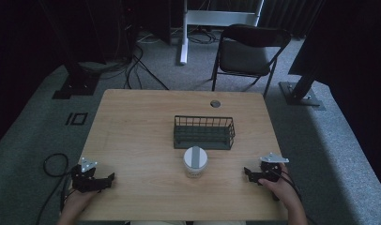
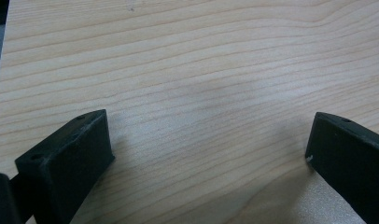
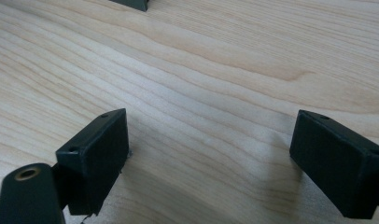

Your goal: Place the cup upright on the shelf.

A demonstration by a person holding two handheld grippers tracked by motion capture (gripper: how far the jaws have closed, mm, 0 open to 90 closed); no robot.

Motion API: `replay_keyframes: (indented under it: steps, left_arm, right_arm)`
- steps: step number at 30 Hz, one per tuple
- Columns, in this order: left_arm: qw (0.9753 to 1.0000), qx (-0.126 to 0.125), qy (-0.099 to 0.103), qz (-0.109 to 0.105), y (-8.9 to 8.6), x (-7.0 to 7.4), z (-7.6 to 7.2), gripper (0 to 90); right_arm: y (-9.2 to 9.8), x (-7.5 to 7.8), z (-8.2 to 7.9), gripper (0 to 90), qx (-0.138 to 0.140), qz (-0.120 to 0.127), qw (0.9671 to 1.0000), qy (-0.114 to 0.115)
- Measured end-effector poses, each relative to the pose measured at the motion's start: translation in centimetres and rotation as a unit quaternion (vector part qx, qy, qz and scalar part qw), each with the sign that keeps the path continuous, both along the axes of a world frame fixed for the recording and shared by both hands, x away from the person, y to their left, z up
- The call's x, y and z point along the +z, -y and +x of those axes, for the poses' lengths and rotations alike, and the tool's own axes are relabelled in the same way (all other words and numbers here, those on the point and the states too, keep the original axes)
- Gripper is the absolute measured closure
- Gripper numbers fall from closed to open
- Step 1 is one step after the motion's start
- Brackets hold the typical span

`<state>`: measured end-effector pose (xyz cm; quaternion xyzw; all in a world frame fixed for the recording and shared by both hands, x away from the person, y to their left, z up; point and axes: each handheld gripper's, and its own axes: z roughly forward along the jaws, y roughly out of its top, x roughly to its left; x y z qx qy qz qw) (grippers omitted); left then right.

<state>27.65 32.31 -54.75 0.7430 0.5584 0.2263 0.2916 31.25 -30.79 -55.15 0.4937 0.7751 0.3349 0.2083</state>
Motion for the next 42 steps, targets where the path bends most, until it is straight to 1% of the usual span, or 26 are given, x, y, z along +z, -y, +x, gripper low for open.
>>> replay_keyframes:
  steps: [6,25,36,38,40,42]
  left_arm:
    - [1.0,-0.002,0.0,0.0,-0.04,0.0,-0.03,0.6]
    - [1.0,-0.002,0.0,0.0,-0.04,0.0,-0.03,0.6]
    - [1.0,-0.001,0.001,-0.001,-0.03,-0.02,-0.03,0.5]
    - [1.0,-0.001,0.0,0.0,-0.04,-0.01,-0.03,0.6]
    - [1.0,-0.001,0.0,0.0,-0.03,-0.01,-0.04,0.6]
    - [1.0,-0.001,0.0,0.0,-0.04,-0.01,-0.03,0.5]
  right_arm:
    - [0.06,0.0,0.04,11.3,0.007,0.0,1.0,0.0]
    - [0.1,0.0,0.04,11.3,0.011,0.001,0.9999,0.0]
    - [-0.12,0.01,0.01,11.3,0.004,0.0,1.0,0.001]
    - [-0.29,0.02,-0.01,11.3,0.004,-0.002,1.0,0.005]
    - [-0.37,0.09,-0.02,11.3,-0.003,0.006,0.9999,0.011]
    - [-0.42,0.09,-0.02,11.3,-0.001,0.006,0.9999,0.011]
